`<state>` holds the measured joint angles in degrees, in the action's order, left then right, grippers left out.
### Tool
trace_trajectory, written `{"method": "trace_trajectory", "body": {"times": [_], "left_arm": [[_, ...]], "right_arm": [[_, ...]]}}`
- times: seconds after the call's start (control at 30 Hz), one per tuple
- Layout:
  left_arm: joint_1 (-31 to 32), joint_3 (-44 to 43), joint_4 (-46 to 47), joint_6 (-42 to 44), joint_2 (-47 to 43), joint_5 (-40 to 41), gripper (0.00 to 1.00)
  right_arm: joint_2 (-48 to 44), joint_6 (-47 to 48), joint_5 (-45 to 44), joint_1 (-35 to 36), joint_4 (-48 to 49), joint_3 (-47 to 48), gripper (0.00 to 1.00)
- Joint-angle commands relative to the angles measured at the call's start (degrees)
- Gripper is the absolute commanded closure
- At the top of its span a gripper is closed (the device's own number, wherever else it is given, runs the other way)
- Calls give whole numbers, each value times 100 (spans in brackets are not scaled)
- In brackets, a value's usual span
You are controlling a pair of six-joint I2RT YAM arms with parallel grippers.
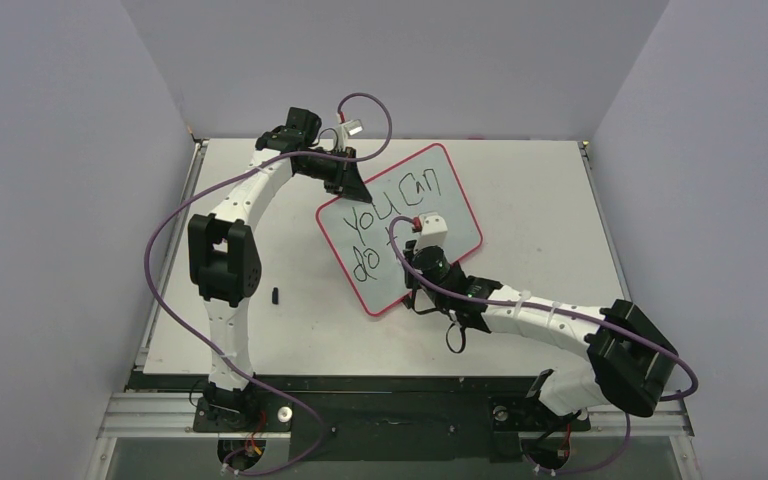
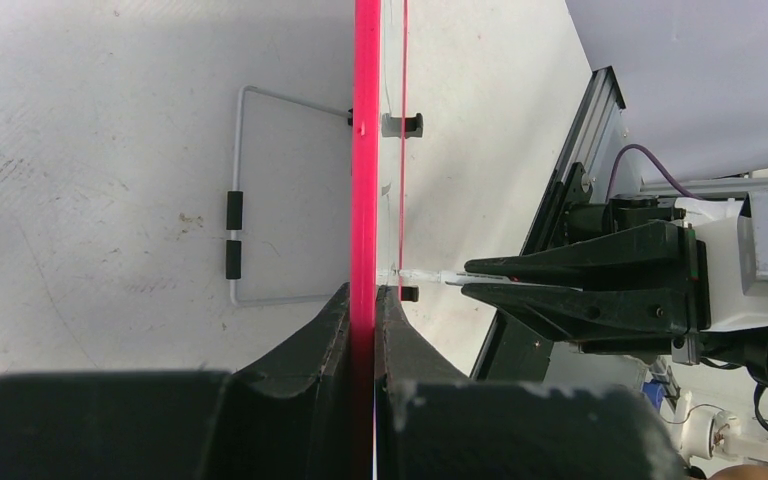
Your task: Write a sentence on the whiteboard
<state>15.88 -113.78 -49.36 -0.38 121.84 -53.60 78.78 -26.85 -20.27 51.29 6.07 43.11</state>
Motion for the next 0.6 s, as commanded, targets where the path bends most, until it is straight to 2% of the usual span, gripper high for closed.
{"method": "trace_trajectory", "body": {"times": [0.0,0.27,0.57], "left_arm": [[69,-155,69,396,-290,575,100],[75,-95,67,408,-344,618,100],[73,-110,67,399,-326,637,100]], "right_arm": [[-179,-28,-379,-29,17,96,100],[111,345,-449,-332,-108,682,100],[-105,573,-210,-481,-86,1070,100]]}}
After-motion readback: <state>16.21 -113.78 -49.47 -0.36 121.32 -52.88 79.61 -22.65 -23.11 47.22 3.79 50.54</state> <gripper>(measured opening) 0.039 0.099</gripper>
